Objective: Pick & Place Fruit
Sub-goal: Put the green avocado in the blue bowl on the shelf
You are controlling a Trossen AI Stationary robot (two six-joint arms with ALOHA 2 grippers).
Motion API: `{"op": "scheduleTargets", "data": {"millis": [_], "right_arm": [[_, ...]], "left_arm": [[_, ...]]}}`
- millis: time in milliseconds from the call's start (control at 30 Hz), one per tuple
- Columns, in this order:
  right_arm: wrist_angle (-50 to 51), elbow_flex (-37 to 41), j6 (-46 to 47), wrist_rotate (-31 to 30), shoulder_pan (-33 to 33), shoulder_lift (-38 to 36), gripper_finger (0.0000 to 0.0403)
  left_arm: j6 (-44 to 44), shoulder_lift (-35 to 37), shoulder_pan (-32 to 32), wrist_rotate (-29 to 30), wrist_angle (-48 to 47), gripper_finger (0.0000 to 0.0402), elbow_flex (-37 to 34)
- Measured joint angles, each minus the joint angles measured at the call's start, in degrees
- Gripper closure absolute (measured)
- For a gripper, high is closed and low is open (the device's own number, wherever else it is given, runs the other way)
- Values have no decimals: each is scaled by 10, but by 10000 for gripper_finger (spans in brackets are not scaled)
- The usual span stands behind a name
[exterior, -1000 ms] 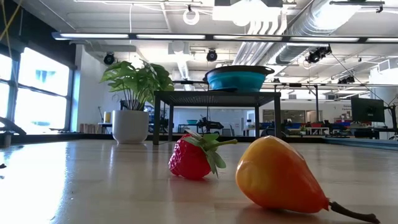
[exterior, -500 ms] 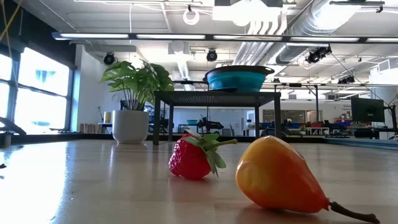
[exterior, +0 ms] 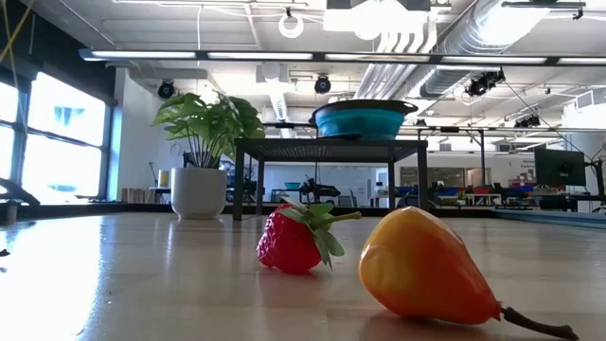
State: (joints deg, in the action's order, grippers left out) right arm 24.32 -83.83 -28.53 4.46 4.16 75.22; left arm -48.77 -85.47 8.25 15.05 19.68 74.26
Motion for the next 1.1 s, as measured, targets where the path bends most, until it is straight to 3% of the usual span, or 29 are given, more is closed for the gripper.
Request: {"op": "scheduleTargets", "data": {"millis": [933, 1100], "right_arm": [[4, 0, -1, -4, -1, -1, 317], [17, 0, 3, -13, -1, -1, 317]], "left_arm": [[9, 0, -23, -11, 3, 166, 0], [15, 0, -32, -23, 9, 142, 0]]}}
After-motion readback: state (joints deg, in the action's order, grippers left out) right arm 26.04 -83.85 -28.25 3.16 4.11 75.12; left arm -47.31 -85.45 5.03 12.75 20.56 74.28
